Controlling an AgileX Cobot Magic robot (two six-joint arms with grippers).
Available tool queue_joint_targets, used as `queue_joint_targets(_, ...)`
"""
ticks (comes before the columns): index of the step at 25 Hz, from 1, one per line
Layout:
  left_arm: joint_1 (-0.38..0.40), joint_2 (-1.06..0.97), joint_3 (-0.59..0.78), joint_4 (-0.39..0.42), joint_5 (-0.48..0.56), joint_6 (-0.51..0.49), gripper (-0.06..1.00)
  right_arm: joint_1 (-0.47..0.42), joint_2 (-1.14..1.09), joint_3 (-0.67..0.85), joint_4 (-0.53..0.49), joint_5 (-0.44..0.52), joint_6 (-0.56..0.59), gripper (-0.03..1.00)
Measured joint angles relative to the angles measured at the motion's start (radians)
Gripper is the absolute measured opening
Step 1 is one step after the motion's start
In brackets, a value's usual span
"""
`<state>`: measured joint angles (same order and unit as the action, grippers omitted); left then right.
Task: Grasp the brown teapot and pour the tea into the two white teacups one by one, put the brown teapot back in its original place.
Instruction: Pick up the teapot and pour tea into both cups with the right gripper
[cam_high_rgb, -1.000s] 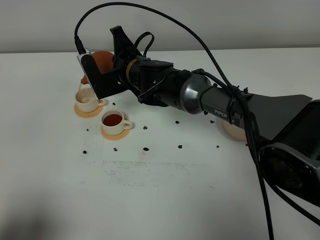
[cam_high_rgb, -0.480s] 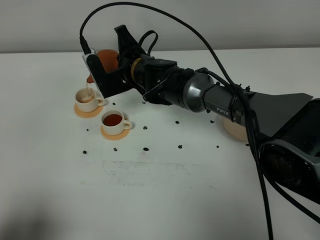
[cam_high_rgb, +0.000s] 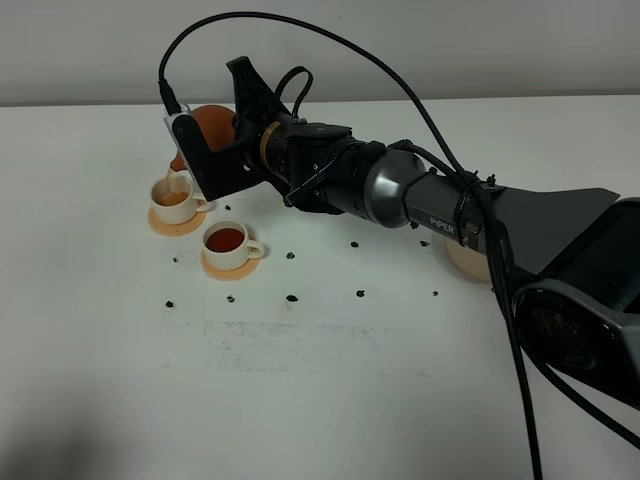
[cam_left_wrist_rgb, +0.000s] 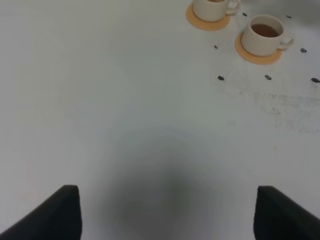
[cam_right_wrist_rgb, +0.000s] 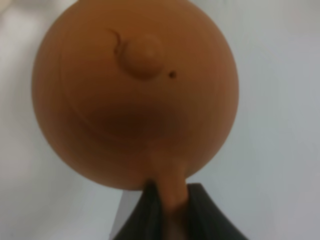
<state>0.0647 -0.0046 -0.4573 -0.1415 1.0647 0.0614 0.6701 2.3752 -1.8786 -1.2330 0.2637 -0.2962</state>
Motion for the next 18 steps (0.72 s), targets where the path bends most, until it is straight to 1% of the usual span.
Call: queue_joint_targets(18, 0.0, 0.0, 0.0, 0.0, 0.0, 0.0, 0.67, 0.0, 0.01, 0.0, -0.095, -0.001, 0.01, 0.09)
